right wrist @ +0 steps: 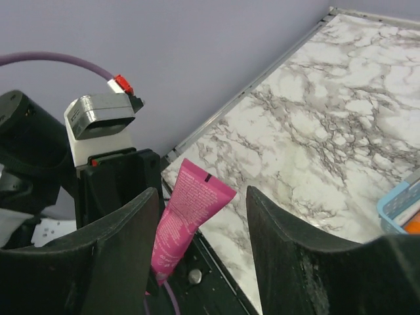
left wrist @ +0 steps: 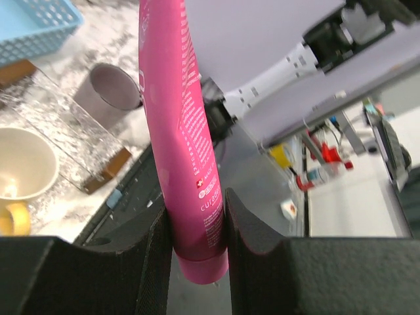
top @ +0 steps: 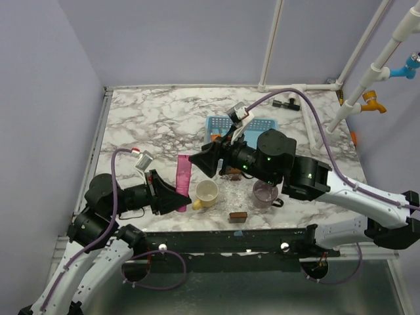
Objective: Prepare toiletry sets of a toothbrush and toothpaste on the tray
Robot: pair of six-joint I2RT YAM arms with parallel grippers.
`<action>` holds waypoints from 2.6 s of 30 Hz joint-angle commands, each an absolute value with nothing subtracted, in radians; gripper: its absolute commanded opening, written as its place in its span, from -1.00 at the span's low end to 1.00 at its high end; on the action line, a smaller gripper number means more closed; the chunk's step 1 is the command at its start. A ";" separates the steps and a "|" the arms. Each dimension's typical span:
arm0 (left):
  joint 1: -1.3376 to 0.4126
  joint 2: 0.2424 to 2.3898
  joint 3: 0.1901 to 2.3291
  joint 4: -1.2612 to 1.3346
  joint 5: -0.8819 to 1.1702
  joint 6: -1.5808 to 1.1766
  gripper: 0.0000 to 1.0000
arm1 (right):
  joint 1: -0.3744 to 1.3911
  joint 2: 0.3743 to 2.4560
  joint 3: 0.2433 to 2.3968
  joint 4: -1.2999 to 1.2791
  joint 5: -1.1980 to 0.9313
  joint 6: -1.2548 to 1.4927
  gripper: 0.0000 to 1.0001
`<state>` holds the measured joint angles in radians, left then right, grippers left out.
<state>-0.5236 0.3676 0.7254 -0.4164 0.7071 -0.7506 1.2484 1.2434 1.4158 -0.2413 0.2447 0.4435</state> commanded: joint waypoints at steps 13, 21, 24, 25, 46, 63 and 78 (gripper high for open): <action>-0.534 0.319 0.777 -0.599 1.199 -0.631 -1.00 | 1.249 1.299 1.658 -0.682 -0.301 0.170 0.31; -0.584 0.302 0.758 -0.625 1.255 -0.599 -1.00 | 1.249 1.333 1.620 -0.675 -0.445 0.154 0.38; -0.598 0.302 0.760 -0.633 1.264 -0.587 -1.00 | 1.249 1.352 1.615 -0.685 -0.545 0.147 0.39; -0.602 0.303 0.762 -0.635 1.267 -0.582 -1.00 | 1.249 1.357 1.612 -0.686 -0.568 0.145 0.39; -0.611 0.287 0.739 -0.649 1.269 -0.562 -1.00 | 1.249 1.427 1.585 -0.595 -0.691 0.210 0.03; -0.618 0.284 0.735 -0.661 1.261 -0.554 -1.00 | 1.249 1.399 1.547 -0.572 -0.710 0.215 -0.99; -0.620 0.300 0.742 -0.667 1.266 -0.545 -1.00 | 1.249 1.379 1.597 -0.620 -0.623 0.193 -0.20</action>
<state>-0.6151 0.3000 0.7372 -0.6765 1.2400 -0.5625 1.2484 1.4055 1.5612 -0.5961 -0.6556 0.2092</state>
